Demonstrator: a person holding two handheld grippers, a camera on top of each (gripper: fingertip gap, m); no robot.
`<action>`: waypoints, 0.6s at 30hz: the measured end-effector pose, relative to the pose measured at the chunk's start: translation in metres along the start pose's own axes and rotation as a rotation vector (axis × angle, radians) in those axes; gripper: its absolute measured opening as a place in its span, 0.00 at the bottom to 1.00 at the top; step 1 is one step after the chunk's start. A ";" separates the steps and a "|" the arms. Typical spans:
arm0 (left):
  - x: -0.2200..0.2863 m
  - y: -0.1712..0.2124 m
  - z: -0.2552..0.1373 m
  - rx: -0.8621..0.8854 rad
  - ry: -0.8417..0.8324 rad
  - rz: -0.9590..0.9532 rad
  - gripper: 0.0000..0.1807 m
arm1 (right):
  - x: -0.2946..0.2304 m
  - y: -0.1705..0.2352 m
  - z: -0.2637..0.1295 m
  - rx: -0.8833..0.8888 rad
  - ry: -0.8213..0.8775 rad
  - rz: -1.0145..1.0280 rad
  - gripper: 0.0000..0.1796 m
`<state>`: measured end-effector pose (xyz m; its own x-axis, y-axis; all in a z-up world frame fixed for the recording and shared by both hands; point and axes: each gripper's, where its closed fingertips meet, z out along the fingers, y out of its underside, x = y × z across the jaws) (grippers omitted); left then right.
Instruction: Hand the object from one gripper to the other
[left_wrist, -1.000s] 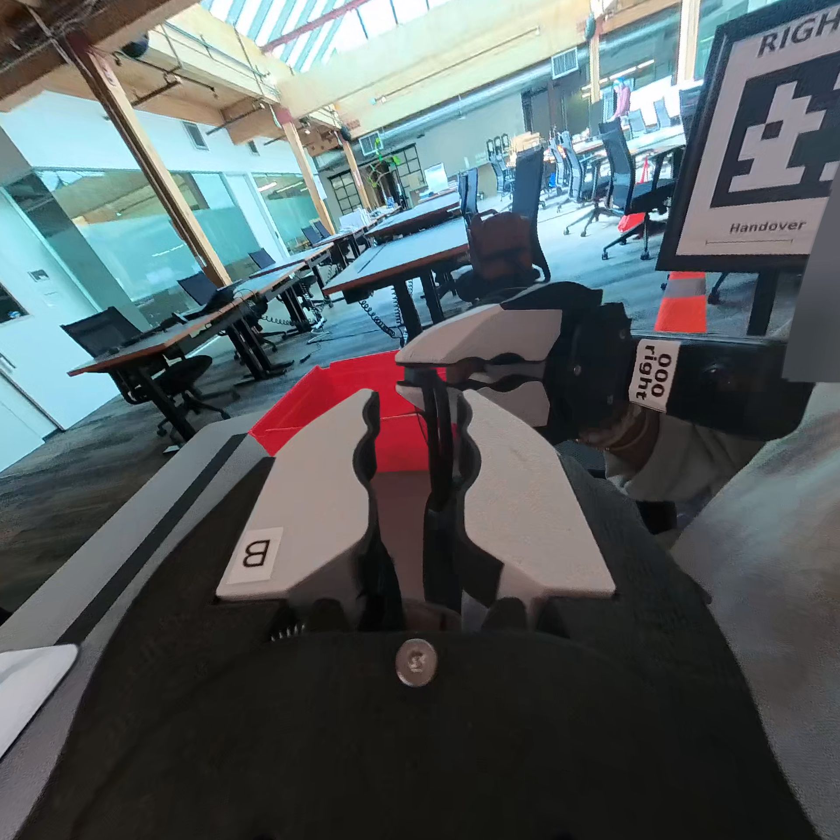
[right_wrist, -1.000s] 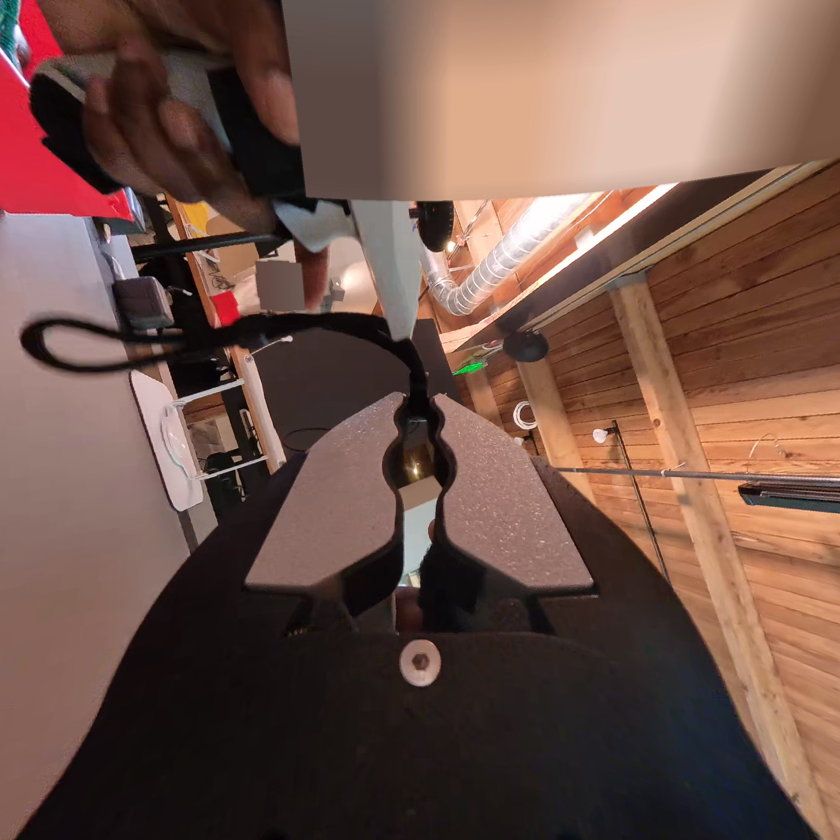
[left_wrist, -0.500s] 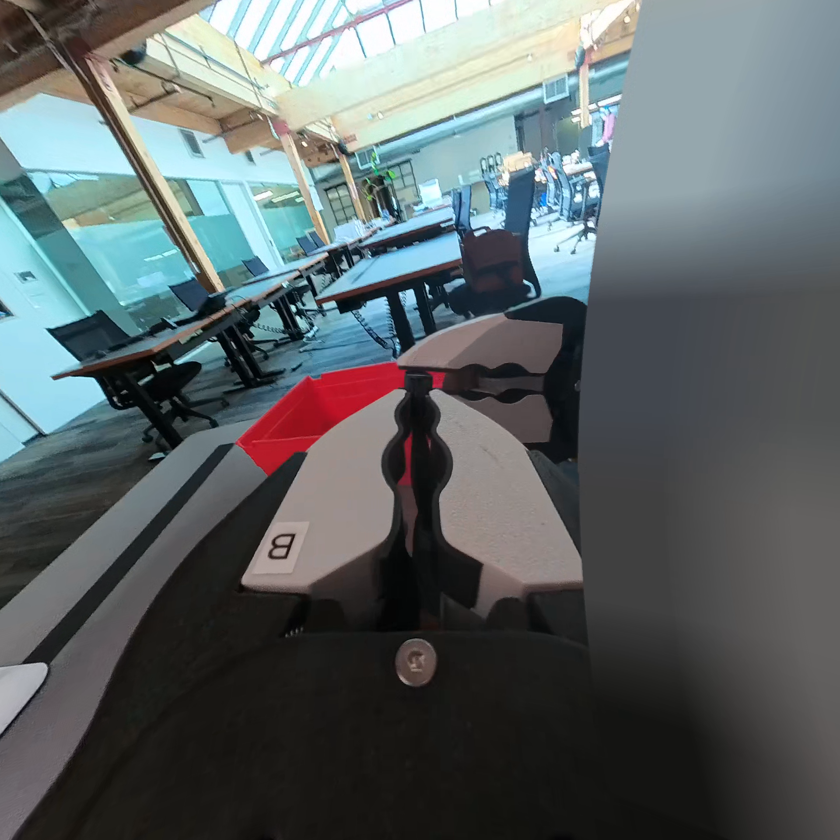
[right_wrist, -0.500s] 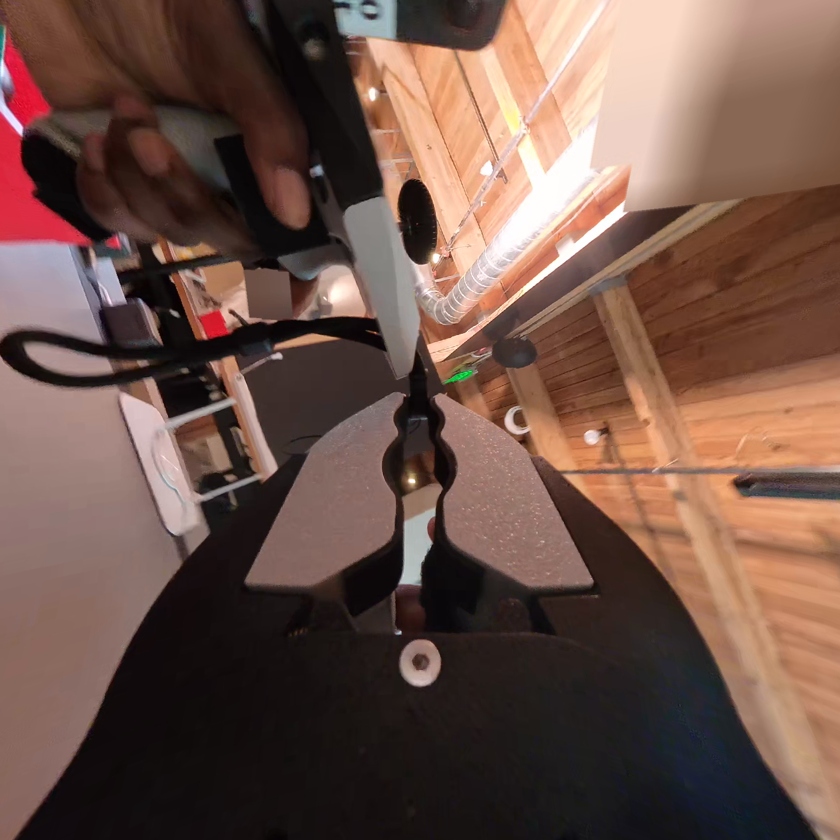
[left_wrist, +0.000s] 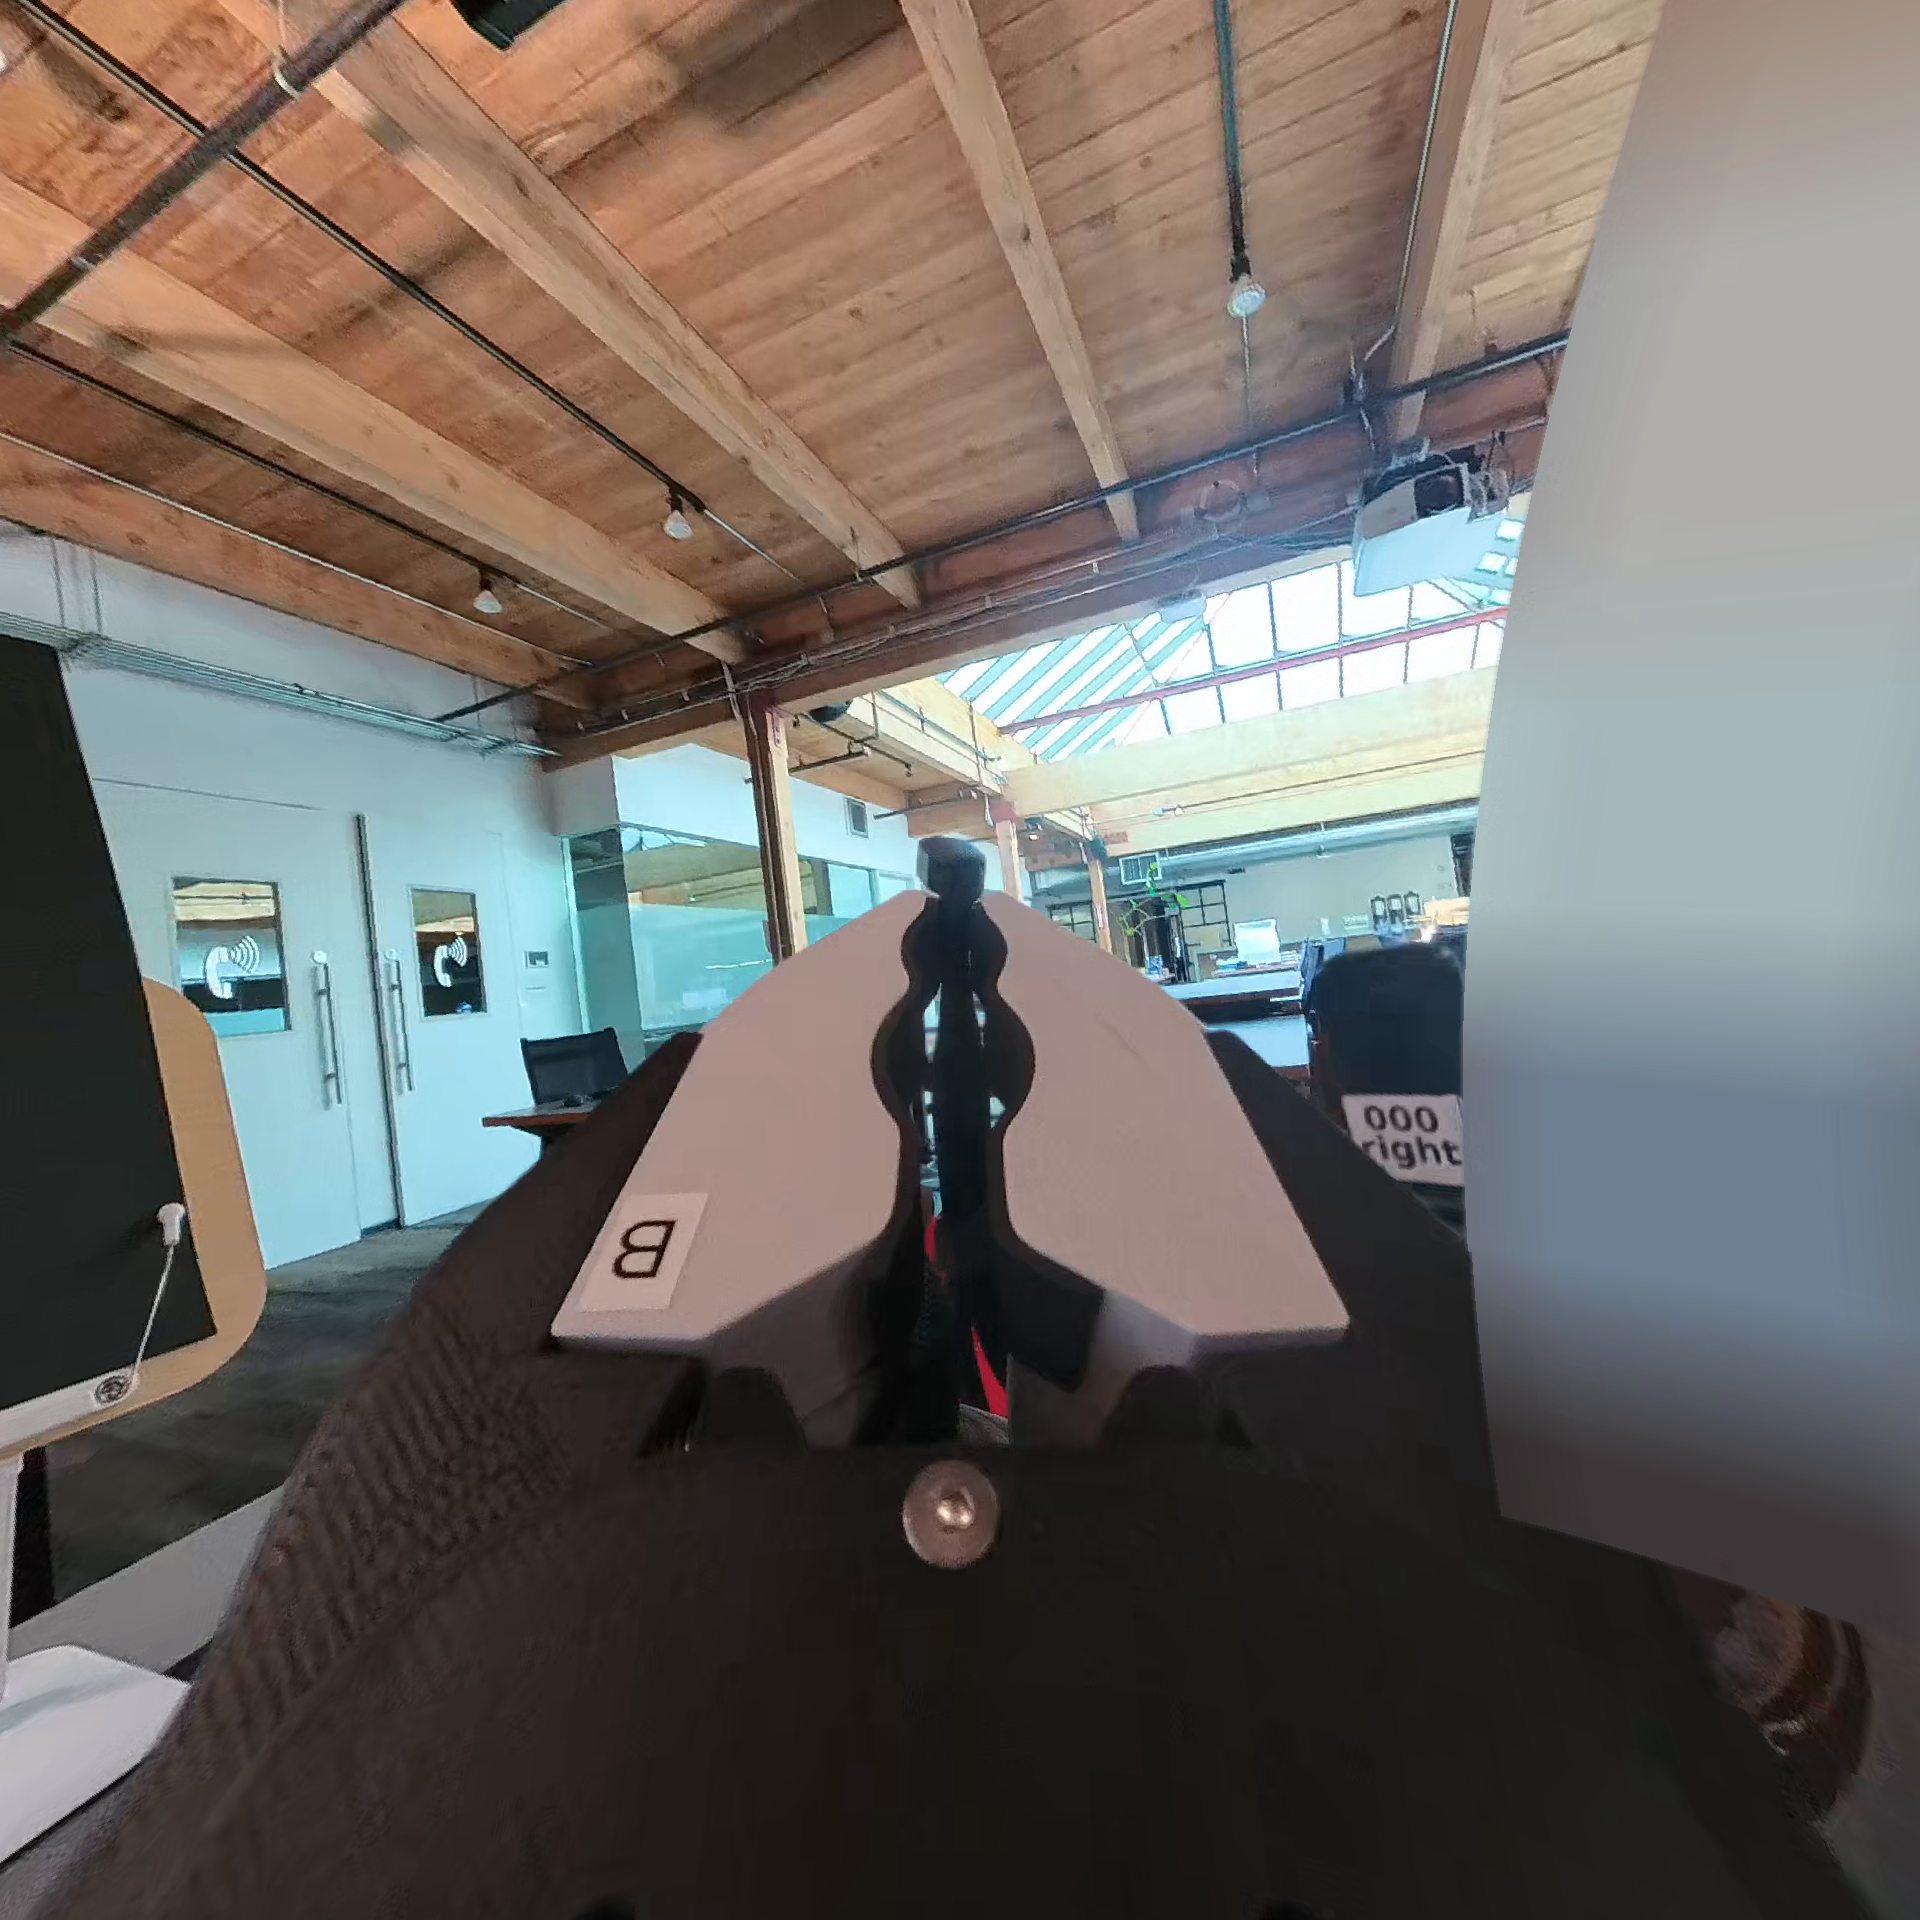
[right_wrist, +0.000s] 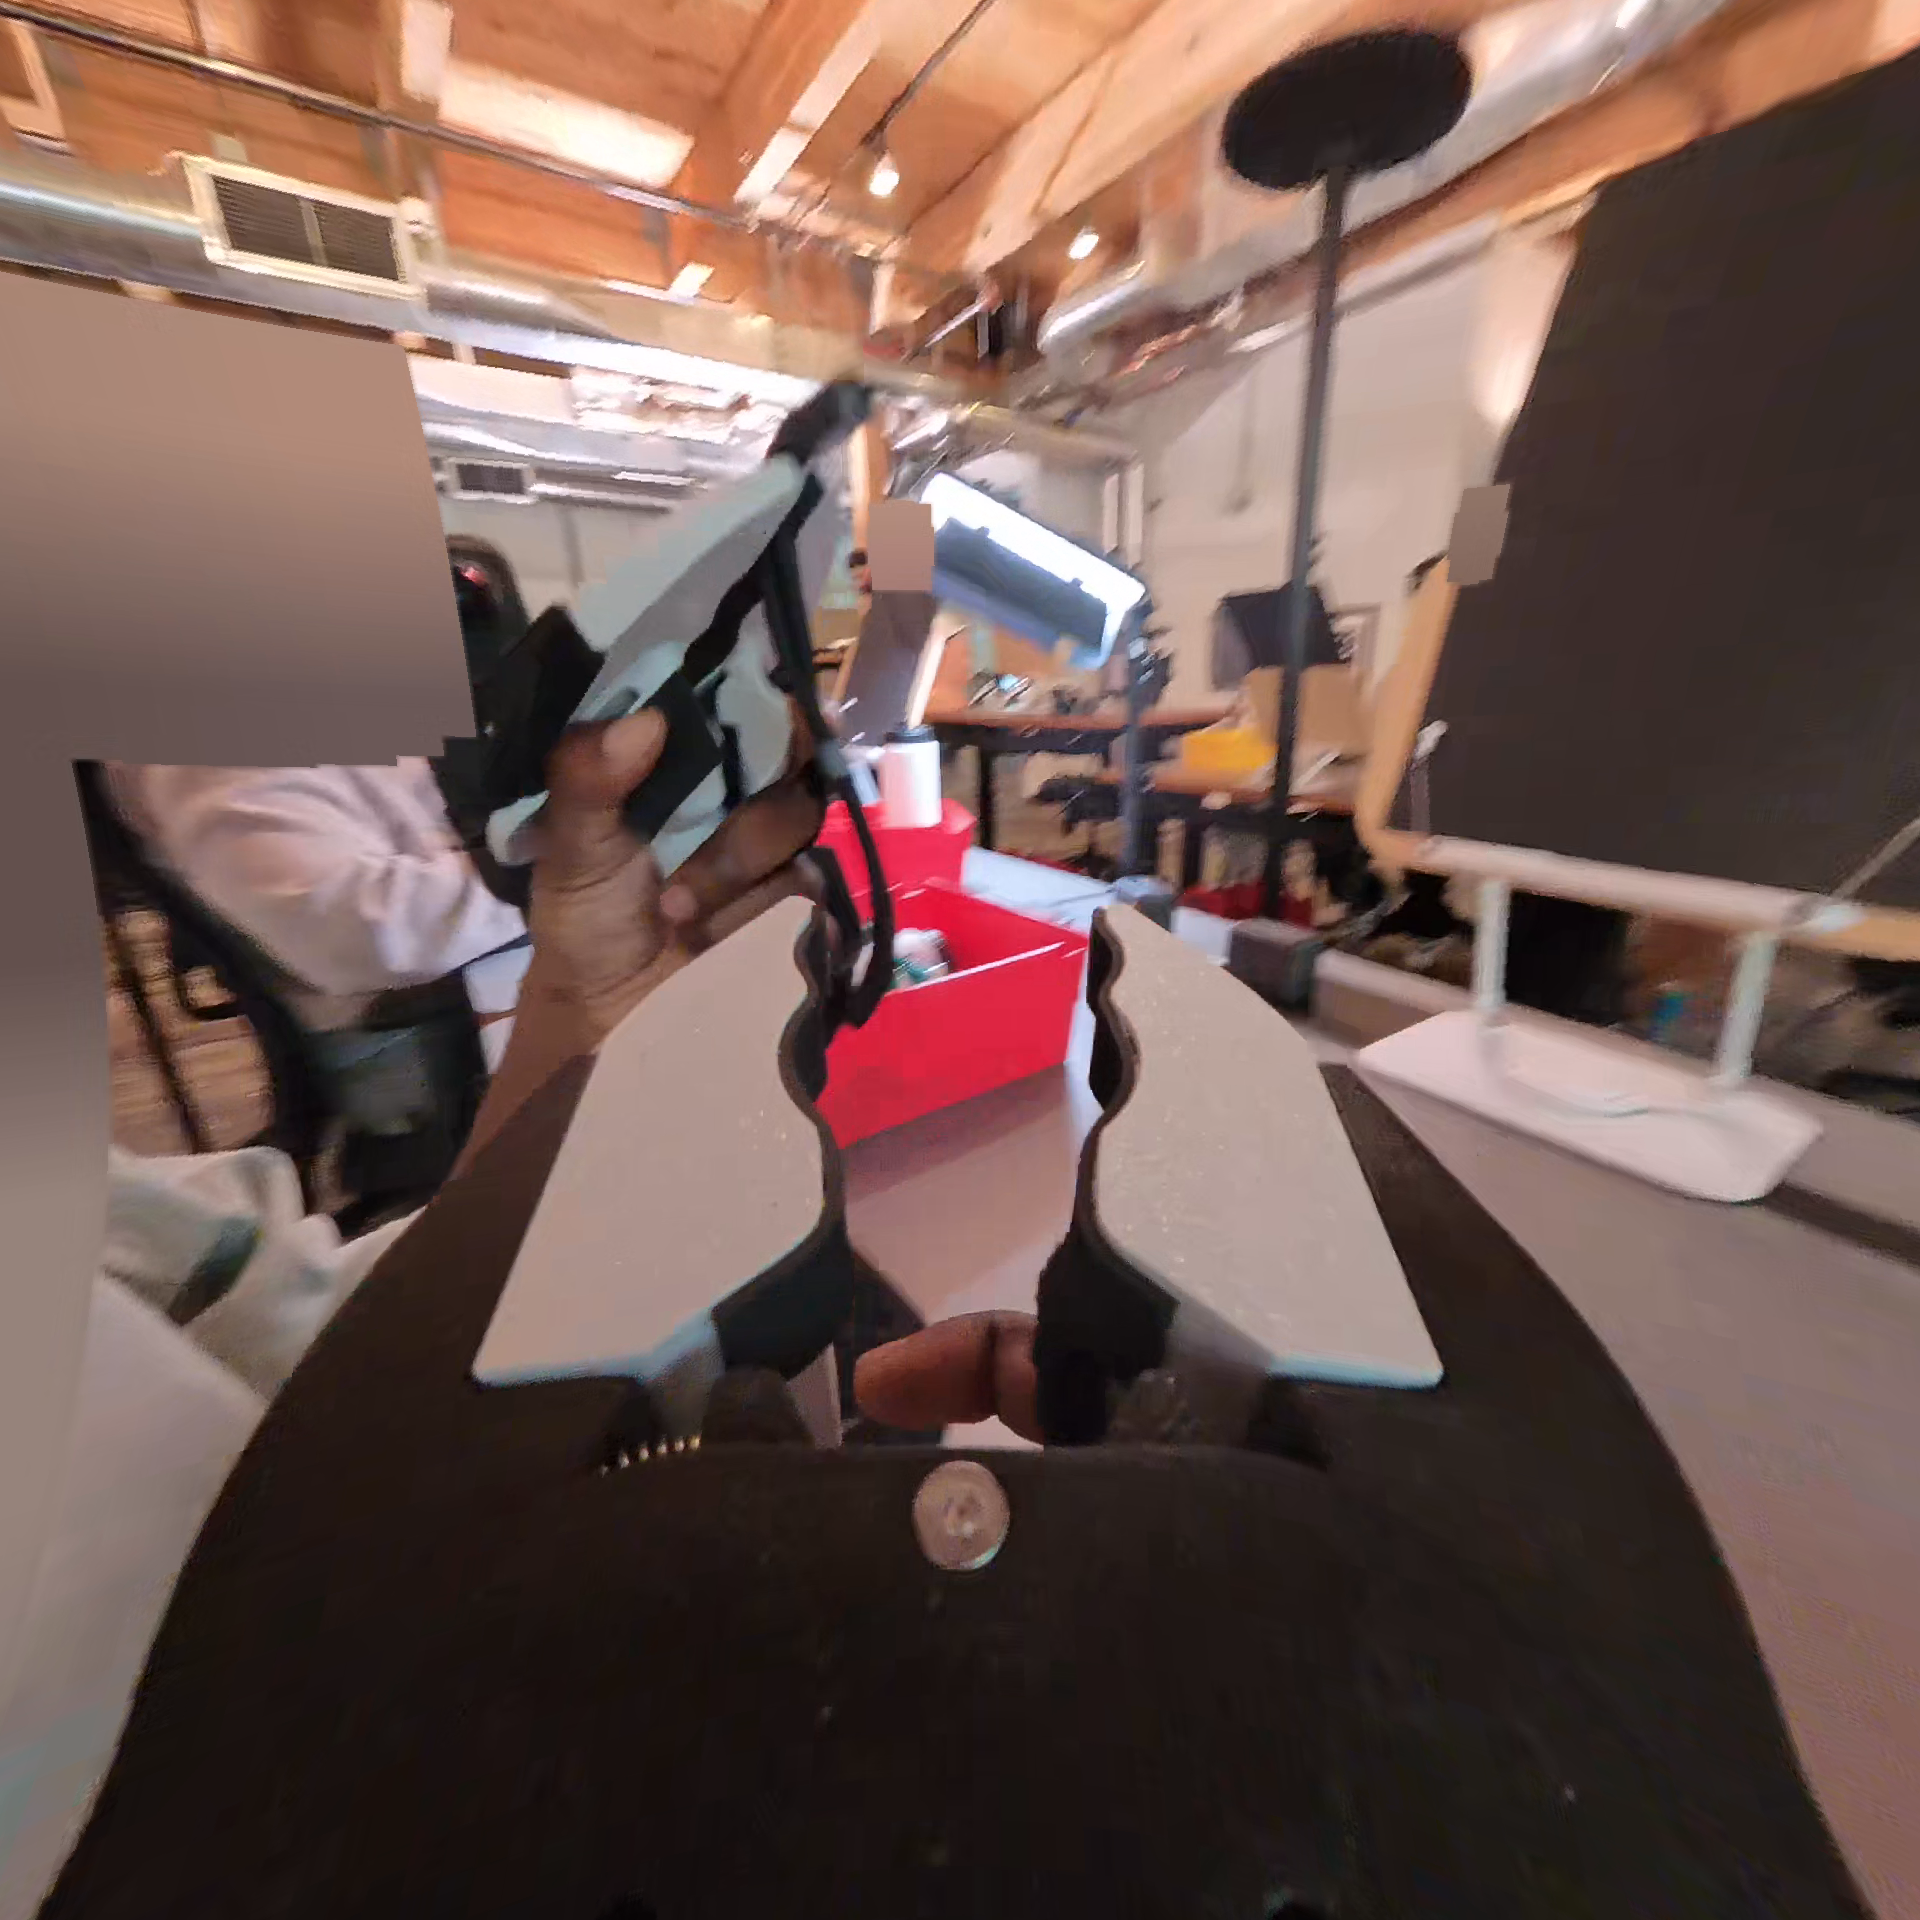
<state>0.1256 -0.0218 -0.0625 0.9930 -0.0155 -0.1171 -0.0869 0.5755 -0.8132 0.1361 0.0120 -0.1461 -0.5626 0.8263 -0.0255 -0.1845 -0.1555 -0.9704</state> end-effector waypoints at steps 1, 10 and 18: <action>0.002 0.001 0.001 -0.001 0.001 0.004 0.03 | -0.007 0.008 0.005 -0.027 -0.030 0.023 0.27; 0.004 0.004 0.003 0.004 0.003 -0.028 0.03 | -0.011 0.027 0.014 -0.072 -0.022 0.005 0.02; -0.042 -0.018 -0.020 0.018 -0.111 -0.095 0.19 | 0.044 -0.019 -0.028 -0.067 0.213 -0.198 0.01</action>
<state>0.0834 -0.0476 -0.0545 0.9995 0.0194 0.0250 0.0088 0.5906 -0.8069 0.1375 0.0667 -0.1358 -0.3377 0.9333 0.1224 -0.2163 0.0496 -0.9751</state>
